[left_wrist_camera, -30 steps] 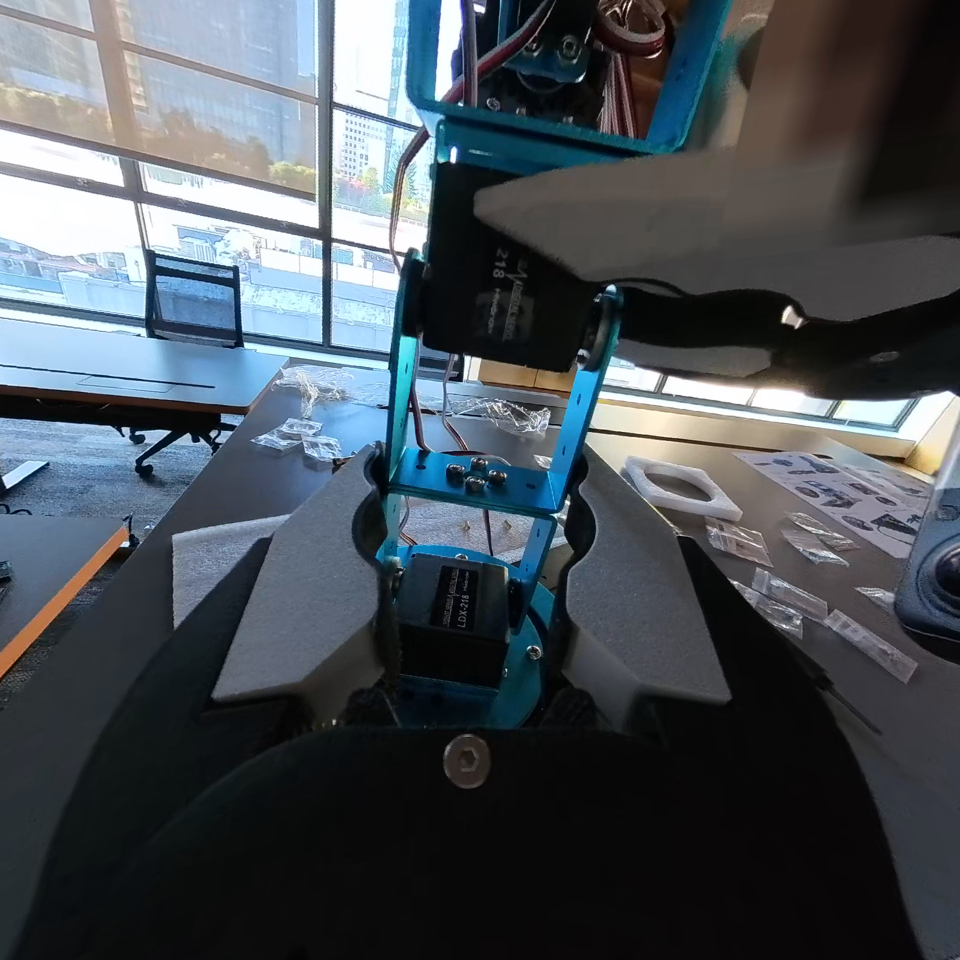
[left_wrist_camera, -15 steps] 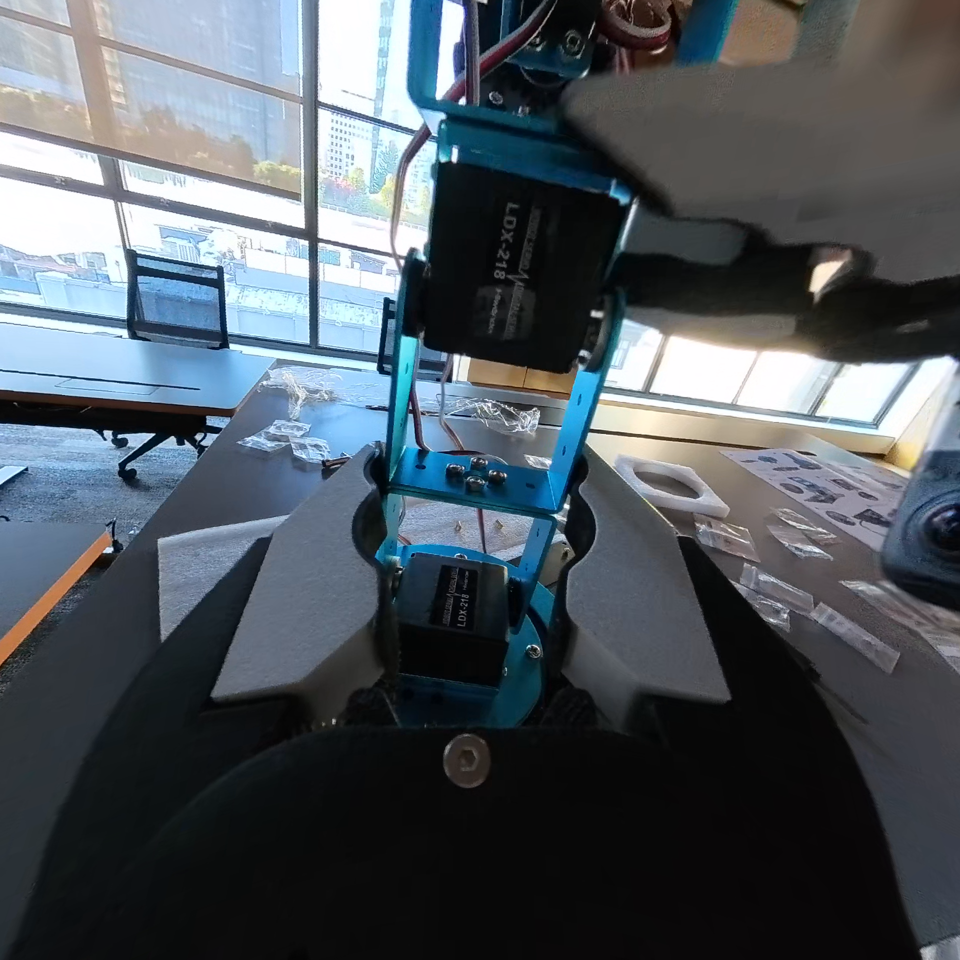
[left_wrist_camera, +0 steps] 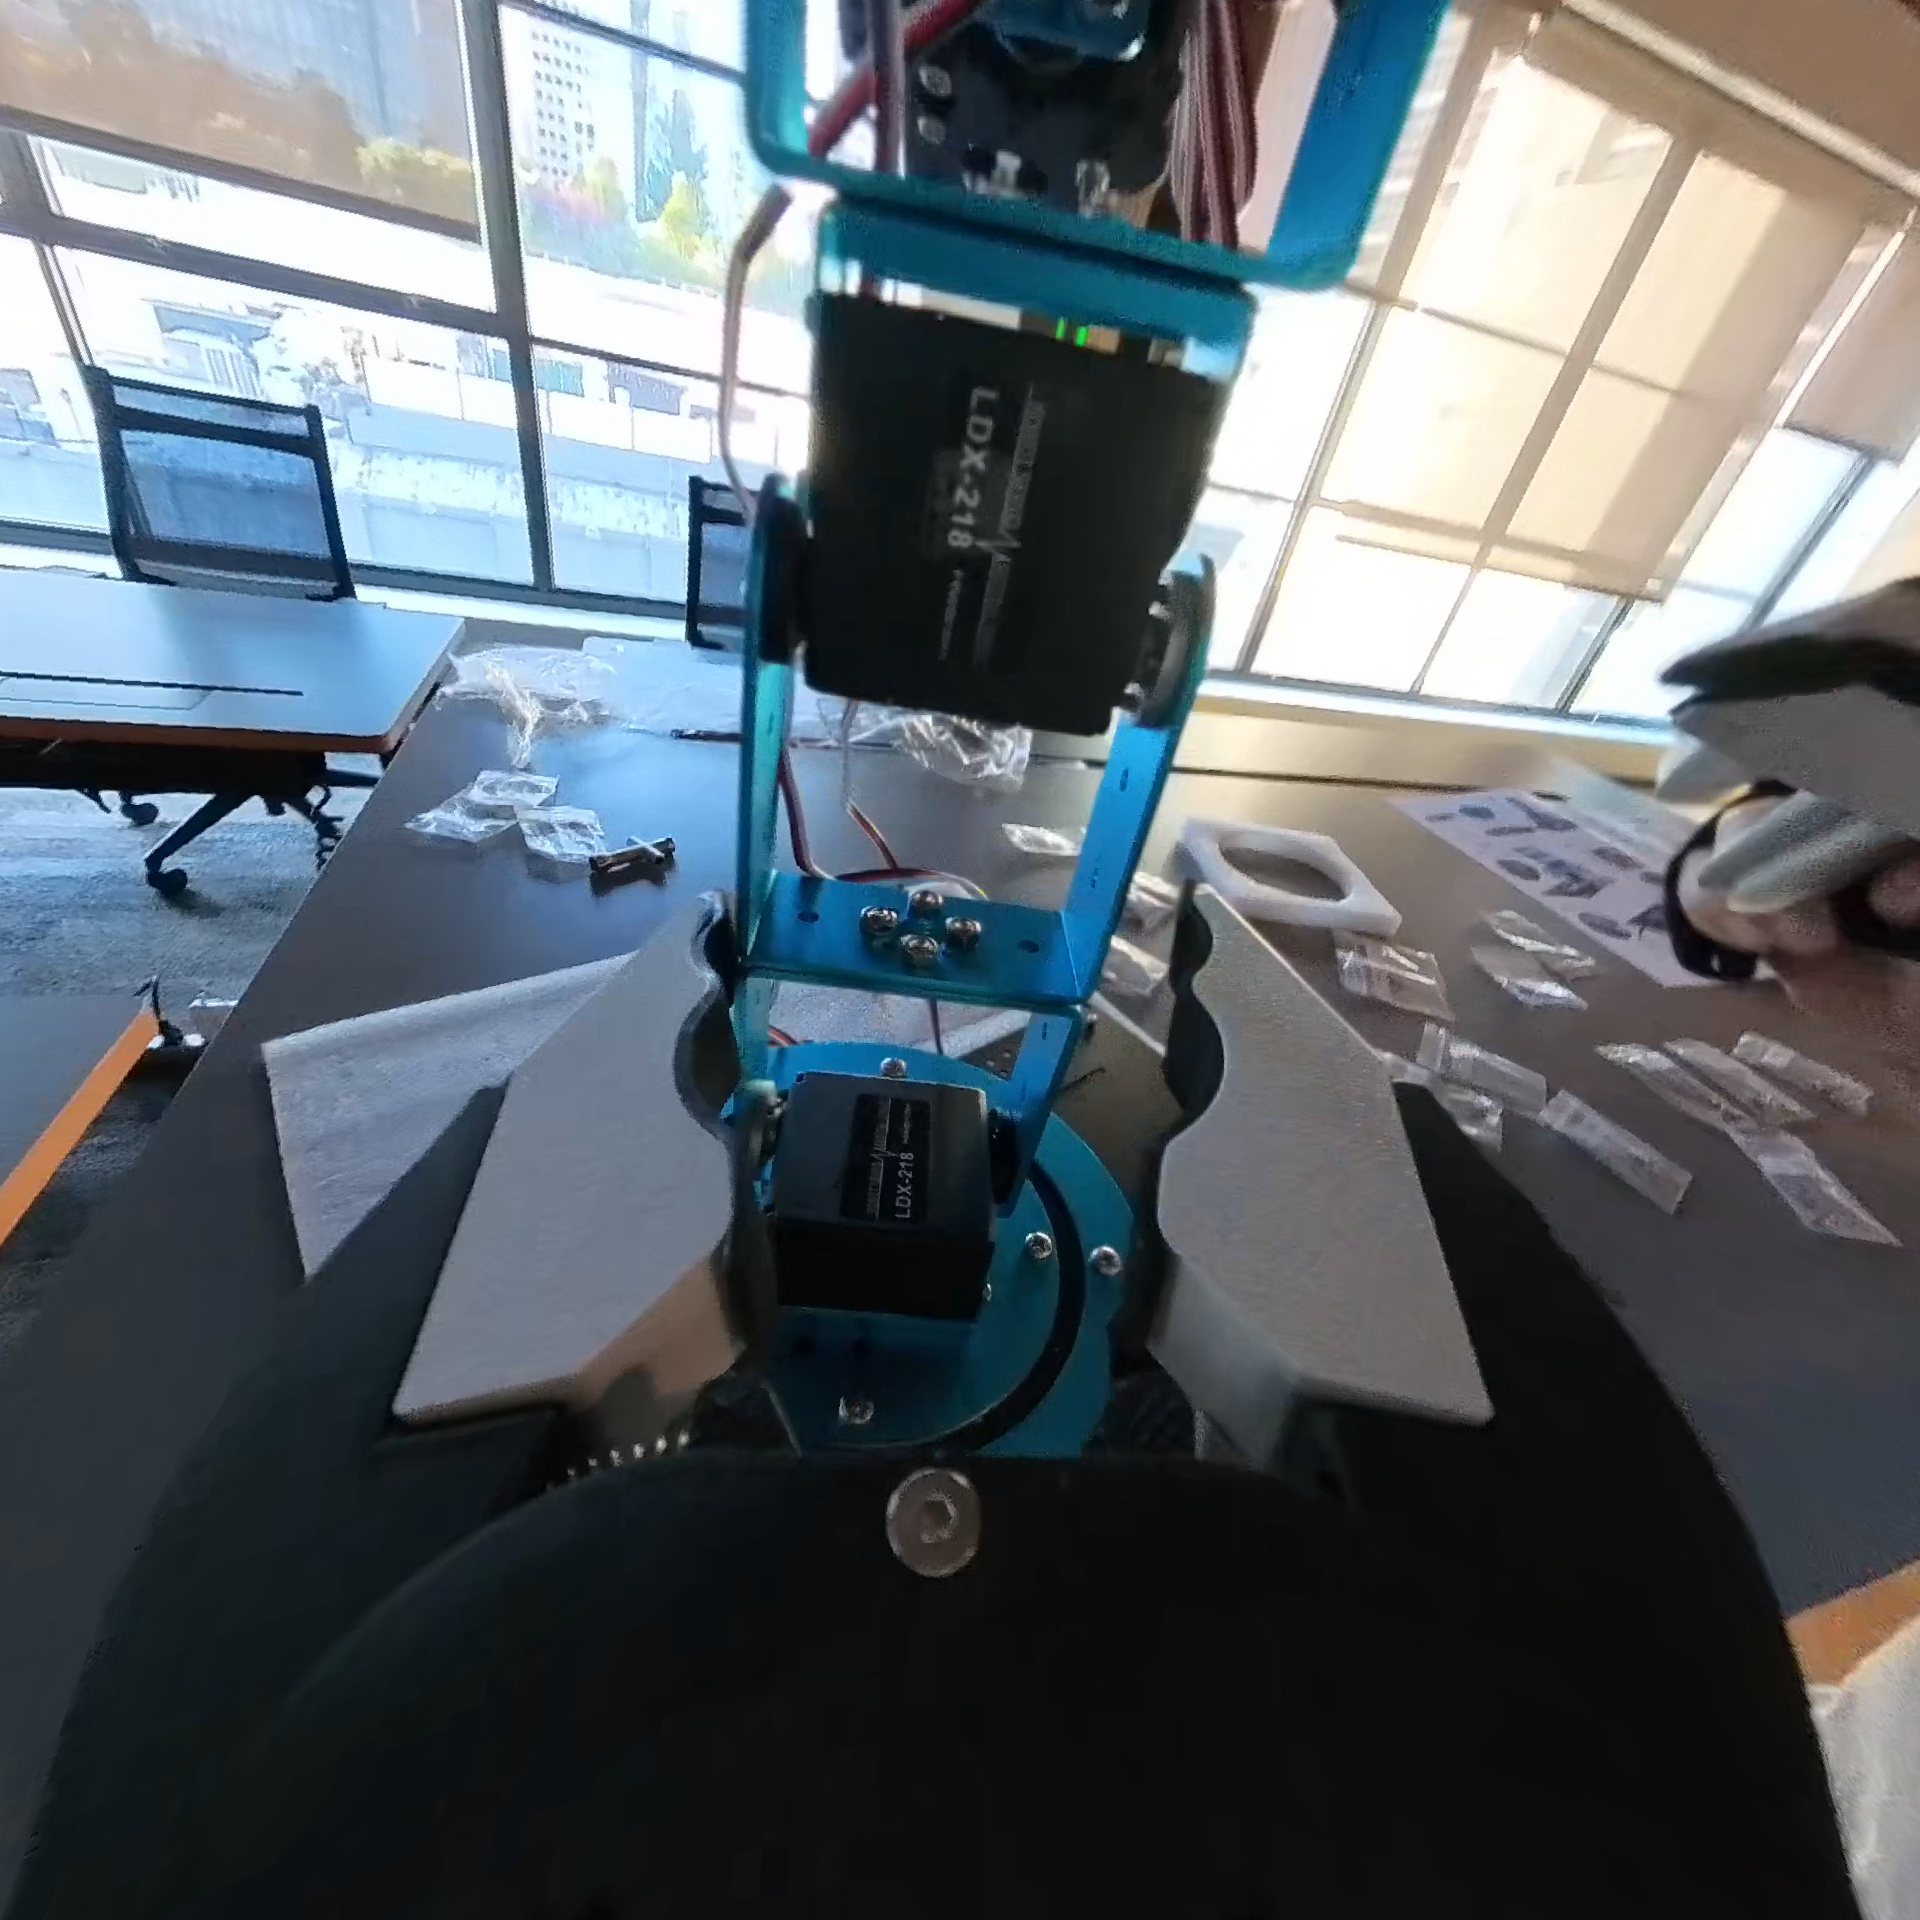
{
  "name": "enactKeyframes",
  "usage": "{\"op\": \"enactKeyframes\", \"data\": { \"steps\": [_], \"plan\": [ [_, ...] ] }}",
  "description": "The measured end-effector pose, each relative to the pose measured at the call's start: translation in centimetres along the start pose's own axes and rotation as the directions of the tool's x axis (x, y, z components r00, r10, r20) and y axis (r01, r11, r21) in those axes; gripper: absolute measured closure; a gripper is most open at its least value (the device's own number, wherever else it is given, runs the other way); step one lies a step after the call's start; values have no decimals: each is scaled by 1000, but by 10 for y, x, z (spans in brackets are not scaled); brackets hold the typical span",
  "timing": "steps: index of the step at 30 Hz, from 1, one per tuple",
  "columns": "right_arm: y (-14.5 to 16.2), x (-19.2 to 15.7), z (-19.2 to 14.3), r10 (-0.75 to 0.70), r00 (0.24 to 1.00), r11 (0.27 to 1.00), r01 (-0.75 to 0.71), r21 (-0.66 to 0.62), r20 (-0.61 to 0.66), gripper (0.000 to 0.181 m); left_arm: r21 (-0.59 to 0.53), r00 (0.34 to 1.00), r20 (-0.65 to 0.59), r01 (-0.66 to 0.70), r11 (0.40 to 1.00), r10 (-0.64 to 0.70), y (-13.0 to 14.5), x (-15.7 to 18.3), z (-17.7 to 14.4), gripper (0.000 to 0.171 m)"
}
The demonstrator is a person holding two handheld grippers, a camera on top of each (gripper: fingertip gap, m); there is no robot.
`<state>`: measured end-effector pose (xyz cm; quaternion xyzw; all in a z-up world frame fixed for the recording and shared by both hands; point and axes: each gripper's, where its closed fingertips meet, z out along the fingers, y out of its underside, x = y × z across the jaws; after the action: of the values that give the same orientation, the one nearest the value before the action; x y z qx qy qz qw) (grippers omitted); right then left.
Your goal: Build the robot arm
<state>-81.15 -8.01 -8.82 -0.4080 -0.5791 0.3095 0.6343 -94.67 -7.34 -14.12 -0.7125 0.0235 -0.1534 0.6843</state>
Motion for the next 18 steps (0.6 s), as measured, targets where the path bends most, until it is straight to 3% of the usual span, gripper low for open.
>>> {"op": "enactKeyframes", "data": {
  "steps": [3, 7, 8, 10, 15, 16, 18],
  "plan": [
    [29, 0, -25, 257, 965, 966, -256, -25, 48, 181, -39, 1000, 6, -13, 999, 14, 2, 0, 0, 90],
    [49, 4, -43, 383, 924, 924, -383, 1, 14, 175, -37, 999, -16, 31, 999, -32, -4, 0, -2, 94],
    [56, 1, -44, 400, 916, 916, -400, -11, 13, 162, -34, 999, -19, 29, 999, -29, -6, 0, -2, 95],
    [66, -13, -48, 411, 910, 912, -409, -36, 56, 181, -30, 1000, -20, 20, 999, -20, -9, 0, -2, 97],
    [76, -32, -48, 380, 922, 925, -377, -53, 69, 181, -39, 1000, -14, 26, 999, -27, -7, -1, 5, 97],
    [77, -34, -46, 368, 927, 929, -365, -60, 67, 174, -40, 1000, -7, 26, 999, -26, -6, -2, 6, 97],
    [78, -41, -45, 382, 919, 924, -377, -65, 98, 181, -35, 999, 1, 33, 999, -33, -4, -3, 7, 98]
  ]
}}
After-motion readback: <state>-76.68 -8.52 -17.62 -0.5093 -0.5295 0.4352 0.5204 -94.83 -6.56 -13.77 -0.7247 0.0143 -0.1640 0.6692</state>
